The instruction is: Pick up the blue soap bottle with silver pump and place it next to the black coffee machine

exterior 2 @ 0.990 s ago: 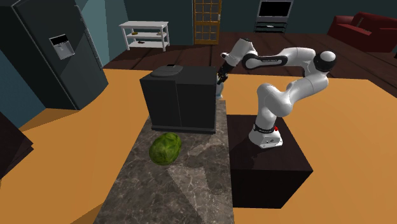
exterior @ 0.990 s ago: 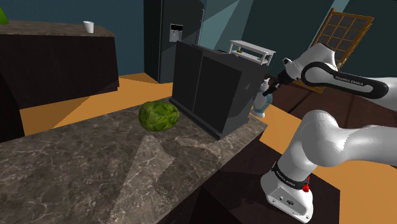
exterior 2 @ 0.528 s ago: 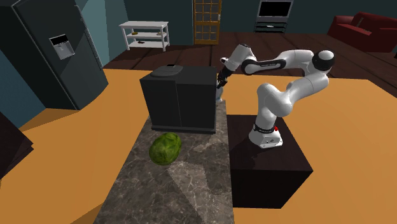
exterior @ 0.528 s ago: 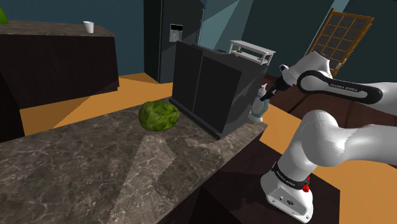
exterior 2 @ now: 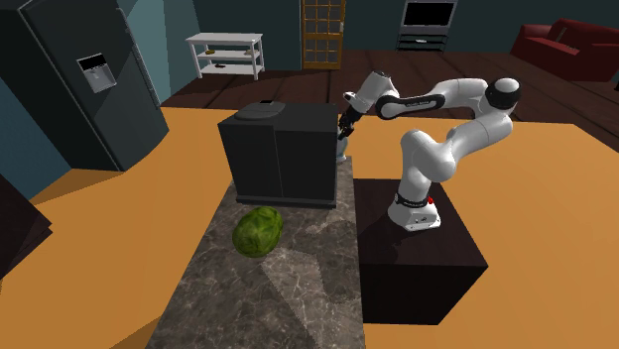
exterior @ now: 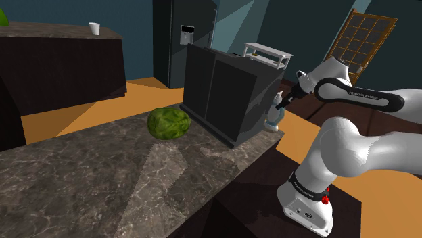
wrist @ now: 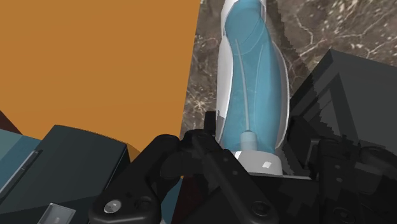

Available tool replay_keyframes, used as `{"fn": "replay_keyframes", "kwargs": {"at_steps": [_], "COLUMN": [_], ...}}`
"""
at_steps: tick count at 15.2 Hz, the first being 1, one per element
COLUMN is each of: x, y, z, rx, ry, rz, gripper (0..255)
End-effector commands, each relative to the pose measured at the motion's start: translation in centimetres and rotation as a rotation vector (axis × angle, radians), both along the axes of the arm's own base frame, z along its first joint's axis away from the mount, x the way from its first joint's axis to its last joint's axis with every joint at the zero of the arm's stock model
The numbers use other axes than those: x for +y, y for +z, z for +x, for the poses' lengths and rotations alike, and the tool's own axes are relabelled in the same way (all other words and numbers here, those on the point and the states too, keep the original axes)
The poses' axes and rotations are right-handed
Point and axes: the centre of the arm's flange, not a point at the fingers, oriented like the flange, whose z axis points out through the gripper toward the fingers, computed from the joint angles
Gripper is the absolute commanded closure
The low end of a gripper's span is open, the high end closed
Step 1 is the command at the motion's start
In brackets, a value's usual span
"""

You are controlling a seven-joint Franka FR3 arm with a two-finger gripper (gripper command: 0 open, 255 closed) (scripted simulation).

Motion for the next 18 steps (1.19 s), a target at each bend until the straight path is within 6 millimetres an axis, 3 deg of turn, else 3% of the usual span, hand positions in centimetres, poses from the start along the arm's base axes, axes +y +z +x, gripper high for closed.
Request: {"fn": "replay_keyframes", "kwargs": {"at_steps": [1, 2, 7, 11, 18], "x": [0.0, 0.0, 0.0, 0.3, 0.3], "y": [-0.1, -0.1, -0.1, 4.3, 4.3], "z": [0.0, 0.0, 0.0, -2.3, -2.3], "rx": [0.002, 0.002, 0.002, 0.002, 0.002], "ry": [0.0, 0.0, 0.0, 0.0, 0.0], "rz": [0.001, 0.001, 0.001, 0.001, 0.001], "gripper": [255, 0, 0, 0, 0]}}
